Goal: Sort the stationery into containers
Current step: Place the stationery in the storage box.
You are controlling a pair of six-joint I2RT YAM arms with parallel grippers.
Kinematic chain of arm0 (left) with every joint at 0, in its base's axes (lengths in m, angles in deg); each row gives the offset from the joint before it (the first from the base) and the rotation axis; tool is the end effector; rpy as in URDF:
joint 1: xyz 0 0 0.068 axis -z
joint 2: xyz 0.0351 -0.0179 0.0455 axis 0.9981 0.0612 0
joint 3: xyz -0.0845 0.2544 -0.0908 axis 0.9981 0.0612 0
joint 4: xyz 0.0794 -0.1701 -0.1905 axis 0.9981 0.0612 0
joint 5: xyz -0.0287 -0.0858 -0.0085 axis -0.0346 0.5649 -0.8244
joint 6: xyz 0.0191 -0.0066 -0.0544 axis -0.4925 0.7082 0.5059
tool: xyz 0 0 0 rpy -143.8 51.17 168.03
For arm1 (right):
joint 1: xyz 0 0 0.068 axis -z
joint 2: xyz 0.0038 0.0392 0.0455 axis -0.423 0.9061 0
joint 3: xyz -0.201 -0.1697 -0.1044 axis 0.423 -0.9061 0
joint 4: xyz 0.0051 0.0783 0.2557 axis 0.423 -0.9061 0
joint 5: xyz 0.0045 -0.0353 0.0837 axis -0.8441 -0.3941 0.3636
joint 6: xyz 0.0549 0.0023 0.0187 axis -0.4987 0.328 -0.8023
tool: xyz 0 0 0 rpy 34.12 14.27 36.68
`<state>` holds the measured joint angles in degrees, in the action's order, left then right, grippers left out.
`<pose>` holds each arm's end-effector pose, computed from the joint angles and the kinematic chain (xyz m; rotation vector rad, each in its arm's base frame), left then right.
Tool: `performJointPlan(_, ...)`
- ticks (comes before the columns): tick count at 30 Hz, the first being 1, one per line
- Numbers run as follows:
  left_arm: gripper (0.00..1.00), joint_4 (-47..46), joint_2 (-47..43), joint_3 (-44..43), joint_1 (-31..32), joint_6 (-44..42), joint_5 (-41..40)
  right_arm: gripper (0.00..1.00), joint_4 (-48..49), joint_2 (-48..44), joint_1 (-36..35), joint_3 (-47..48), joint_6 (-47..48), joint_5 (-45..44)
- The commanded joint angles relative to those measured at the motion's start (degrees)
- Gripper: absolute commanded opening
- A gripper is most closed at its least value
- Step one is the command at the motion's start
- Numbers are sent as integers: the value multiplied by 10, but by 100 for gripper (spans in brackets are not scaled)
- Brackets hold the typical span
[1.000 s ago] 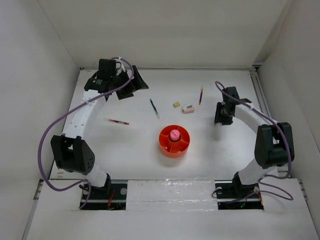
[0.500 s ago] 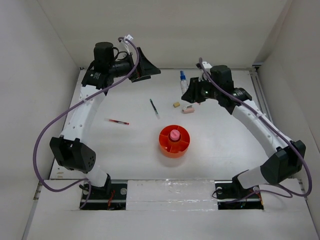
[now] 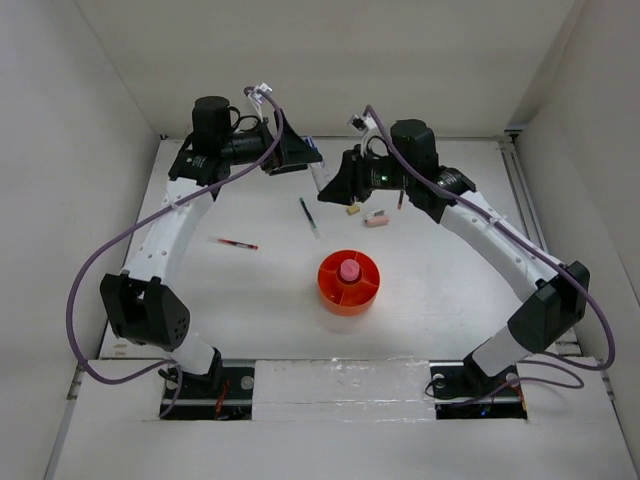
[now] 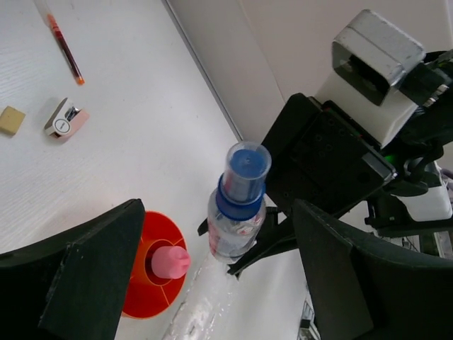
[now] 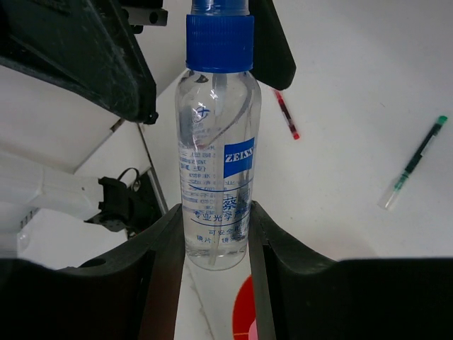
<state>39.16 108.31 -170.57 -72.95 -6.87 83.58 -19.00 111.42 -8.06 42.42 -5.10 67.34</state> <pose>0.3417 -0.1180 0.4349 0.4295 1.8765 -1.4673 0.2956 0.2225 0.4090 -0.7166 1.8968 1.1978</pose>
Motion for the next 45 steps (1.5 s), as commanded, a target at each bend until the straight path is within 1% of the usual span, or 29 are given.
performJointPlan(1,81,-42,-38,8,3,-18,19,0,66,9,-13,22,-23,44)
performJointPlan(3,72,-42,-38,8,3,-23,14,0,80,9,-19,22,-30,44)
performJointPlan(4,63,-42,-43,8,3,-29,6,0,80,9,-24,22,-30,50)
performJointPlan(5,59,-37,-44,8,3,-29,6,0,87,14,-24,17,-36,50)
performJointPlan(7,57,-31,-50,13,3,-37,-18,0,93,14,-24,17,-44,58)
performJointPlan(8,48,-31,-58,13,3,-42,-25,0,93,14,-29,17,-44,64)
performJointPlan(9,45,-37,-65,18,3,-42,-25,0,93,19,-30,17,-44,64)
performJointPlan(11,45,-37,-70,25,3,-42,-31,0,98,19,-35,17,-44,64)
performJointPlan(15,31,-65,-76,51,3,-37,-31,0,98,24,-35,17,-50,64)
performJointPlan(16,22,-65,-83,58,3,-31,-31,0,98,24,-35,17,-56,64)
performJointPlan(19,2,-65,-83,58,3,-31,-36,0,114,24,-35,17,-61,70)
performJointPlan(20,0,-65,-83,58,3,-31,-41,0,114,24,-35,17,-66,70)
performJointPlan(24,0,-59,-83,52,3,-31,-75,1,144,24,-45,4,-72,81)
performJointPlan(25,0,-59,-88,52,3,-31,-81,7,145,24,-51,4,-72,87)
performJointPlan(26,0,-59,-88,58,3,-31,-87,15,151,18,-51,-3,-72,87)
performJointPlan(27,0,-59,-88,65,3,-37,-93,34,151,18,-51,-8,-66,87)
performJointPlan(28,0,-67,-94,65,3,-37,-93,40,151,13,-51,-8,-66,87)
performJointPlan(30,0,-85,-102,81,3,-50,-101,58,156,7,-51,-13,-54,87)
performJointPlan(31,0,-95,-102,100,3,-50,-106,79,156,7,-51,-20,-54,87)
performJointPlan(32,0,-104,-111,110,3,-50,-106,93,156,7,-51,-20,-54,87)
performJointPlan(33,0,-124,-120,121,3,-56,-112,100,156,2,-44,-33,-47,87)
performJointPlan(37,0,-167,-142,175,3,-61,-133,100,119,-22,-16,-66,-28,61)
performJointPlan(40,0,-188,-147,211,3,-61,-133,100,55,-51,-2,-72,13,35)
performJointPlan(41,0,-195,-152,232,3,-61,-133,100,12,-59,3,-72,47,11)
performJointPlan(43,0,-211,-159,257,8,-68,-133,100,-42,-86,15,-72,90,-17)
performJointPlan(44,0,-211,-166,257,17,-74,-133,100,-43,-96,20,-72,101,-29)
performJointPlan(45,0,-211,-166,262,24,-80,-154,100,-62,-106,28,-77,108,-41)
